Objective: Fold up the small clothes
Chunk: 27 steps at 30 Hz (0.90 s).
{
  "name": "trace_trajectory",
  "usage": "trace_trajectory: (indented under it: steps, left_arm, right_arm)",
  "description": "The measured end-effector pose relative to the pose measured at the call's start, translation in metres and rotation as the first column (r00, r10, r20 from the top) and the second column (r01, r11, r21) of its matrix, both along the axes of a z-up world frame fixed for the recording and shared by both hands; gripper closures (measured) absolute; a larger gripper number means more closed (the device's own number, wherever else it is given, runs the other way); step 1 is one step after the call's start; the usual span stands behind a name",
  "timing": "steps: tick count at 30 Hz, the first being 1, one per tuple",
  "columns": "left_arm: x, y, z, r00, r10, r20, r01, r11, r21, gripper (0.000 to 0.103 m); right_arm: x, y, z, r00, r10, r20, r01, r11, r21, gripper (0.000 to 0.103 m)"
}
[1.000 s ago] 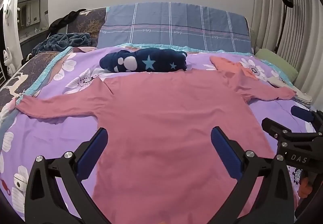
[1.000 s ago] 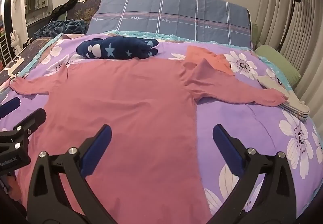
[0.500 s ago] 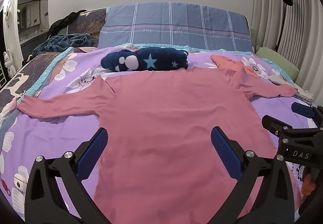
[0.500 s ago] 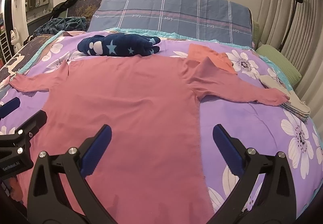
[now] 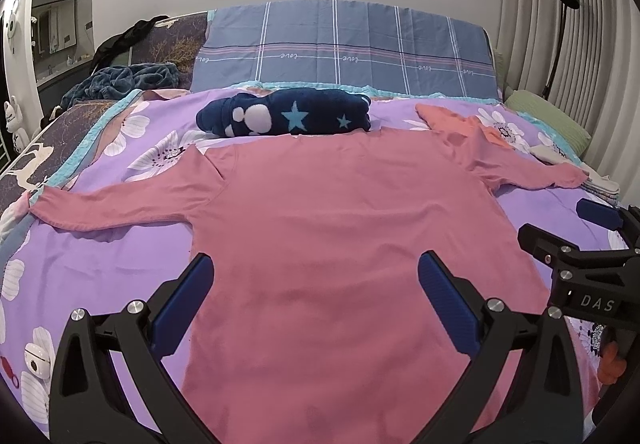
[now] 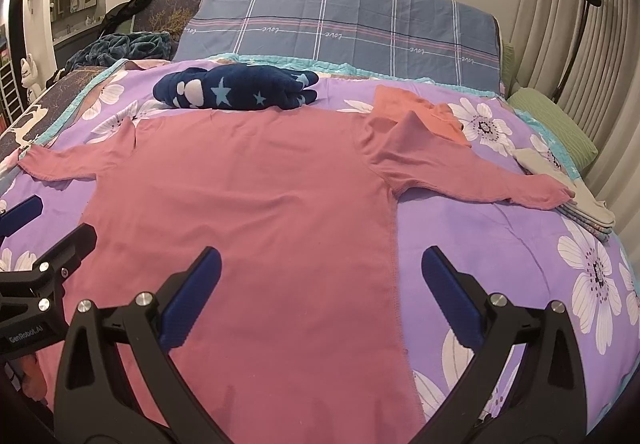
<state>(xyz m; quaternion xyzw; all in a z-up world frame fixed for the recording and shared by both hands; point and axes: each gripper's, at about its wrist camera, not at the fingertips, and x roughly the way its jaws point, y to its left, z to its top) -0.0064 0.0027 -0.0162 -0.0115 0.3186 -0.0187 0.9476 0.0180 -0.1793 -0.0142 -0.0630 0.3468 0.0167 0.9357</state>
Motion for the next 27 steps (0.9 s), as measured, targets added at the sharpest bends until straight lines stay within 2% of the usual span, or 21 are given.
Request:
trace_trajectory:
  steps: [12,27]
  left_arm:
    - [-0.001,-0.003,0.000,1.000,0.006,0.000,-0.006,1.000,0.028,0.001]
    - [0.000,0.000,-0.001,1.000,0.008,-0.008,-0.008,1.000,0.027,0.001]
  right_arm:
    - [0.005,-0.002,-0.011,1.000,-0.015,-0.020,0.015,1.000,0.001,0.002]
    - [0.007,-0.005,-0.015,0.999,-0.022,-0.033,0.022,1.000,0.002,0.002]
